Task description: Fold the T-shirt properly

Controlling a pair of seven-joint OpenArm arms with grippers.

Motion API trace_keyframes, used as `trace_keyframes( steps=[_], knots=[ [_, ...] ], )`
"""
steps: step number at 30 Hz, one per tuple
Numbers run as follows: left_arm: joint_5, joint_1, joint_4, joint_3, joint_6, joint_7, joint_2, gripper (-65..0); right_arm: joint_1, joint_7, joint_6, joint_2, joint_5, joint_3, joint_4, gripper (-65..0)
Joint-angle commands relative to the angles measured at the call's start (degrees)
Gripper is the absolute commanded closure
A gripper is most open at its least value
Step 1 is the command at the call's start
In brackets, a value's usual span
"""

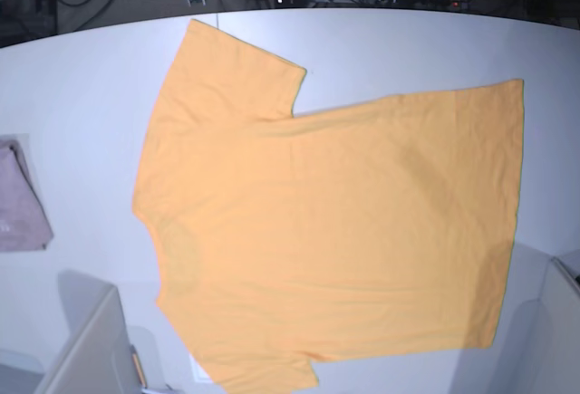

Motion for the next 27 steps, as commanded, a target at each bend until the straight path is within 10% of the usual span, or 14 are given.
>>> trace_keyframes(
  steps=[1,21,27],
  knots=[
    [0.08,1.41,1.11,0.01,0.12,0.23,0.39,0.0,-0.57,-0.34,0.32,0.23,0.03,0.08,-0.12,0.0],
    [-0.45,4.92,3.04,0.01,0.12,-0.04,-0.40,0.0,-4.79,-0.25,0.32,1.47,-0.05,-0.01,3.22,0.0],
    [-0.36,11.16,3.04,-0.08,0.12,-12.08,-1.80,0.0,-9.37,-0.16,0.32,2.52,0.21,0.34,6.21,0.0]
  ],
)
